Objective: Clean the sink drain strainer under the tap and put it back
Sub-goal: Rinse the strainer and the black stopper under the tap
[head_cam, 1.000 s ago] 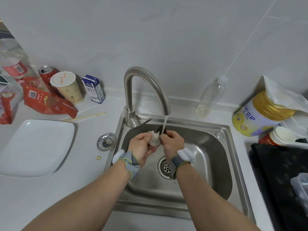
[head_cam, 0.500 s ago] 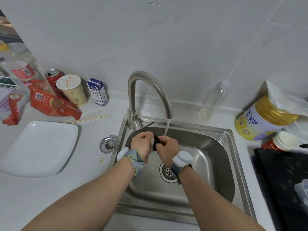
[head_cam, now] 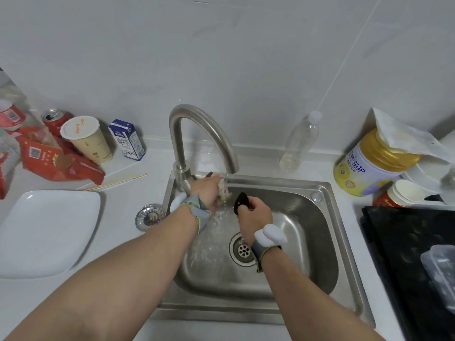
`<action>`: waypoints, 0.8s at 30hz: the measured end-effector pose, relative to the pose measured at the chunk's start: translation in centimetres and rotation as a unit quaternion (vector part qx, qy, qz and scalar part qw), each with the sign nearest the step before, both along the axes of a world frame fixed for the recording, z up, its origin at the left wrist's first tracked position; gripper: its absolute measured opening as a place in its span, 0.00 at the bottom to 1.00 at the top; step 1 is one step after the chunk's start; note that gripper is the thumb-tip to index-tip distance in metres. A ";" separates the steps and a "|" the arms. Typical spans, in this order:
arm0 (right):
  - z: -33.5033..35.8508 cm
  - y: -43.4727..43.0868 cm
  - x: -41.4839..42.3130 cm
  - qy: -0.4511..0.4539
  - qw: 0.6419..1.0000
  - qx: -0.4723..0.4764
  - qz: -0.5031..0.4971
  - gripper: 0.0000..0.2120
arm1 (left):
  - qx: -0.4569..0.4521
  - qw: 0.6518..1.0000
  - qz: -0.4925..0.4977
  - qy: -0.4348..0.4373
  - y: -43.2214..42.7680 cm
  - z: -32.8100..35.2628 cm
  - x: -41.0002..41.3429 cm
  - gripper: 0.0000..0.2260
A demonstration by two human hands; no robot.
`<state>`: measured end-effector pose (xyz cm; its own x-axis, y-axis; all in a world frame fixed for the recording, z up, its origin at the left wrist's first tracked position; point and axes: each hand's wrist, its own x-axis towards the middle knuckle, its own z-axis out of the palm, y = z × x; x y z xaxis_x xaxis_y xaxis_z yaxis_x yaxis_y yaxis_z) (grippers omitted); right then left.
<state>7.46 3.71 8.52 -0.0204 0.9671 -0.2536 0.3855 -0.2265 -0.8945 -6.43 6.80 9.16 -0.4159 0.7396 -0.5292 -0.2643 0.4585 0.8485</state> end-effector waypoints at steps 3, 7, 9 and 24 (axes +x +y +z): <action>-0.4 0.3 0.8 -0.023 0.999 -0.022 -0.011 0.11 | -0.014 0.971 0.085 -0.221 -1.8 -0.9 2.2 0.14; -1.0 0.4 1.2 -0.042 0.998 -0.037 -0.030 0.09 | -0.006 0.966 0.068 -0.249 -3.8 -1.7 4.2 0.11; -1.1 0.4 1.3 -0.050 0.998 -0.039 -0.030 0.09 | 0.010 0.968 0.073 -0.242 -3.8 -1.7 4.8 0.15; 0.4 -0.1 1.1 0.004 0.999 -0.038 -0.032 0.09 | 0.020 0.948 0.146 -0.281 -3.9 -1.9 3.9 0.10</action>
<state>8.59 3.56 8.93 0.0380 0.9446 -0.3261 0.3616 -0.3173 -0.8767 -2.50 2.92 7.27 -0.2676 0.6608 -0.7013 -0.7904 0.2657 0.5520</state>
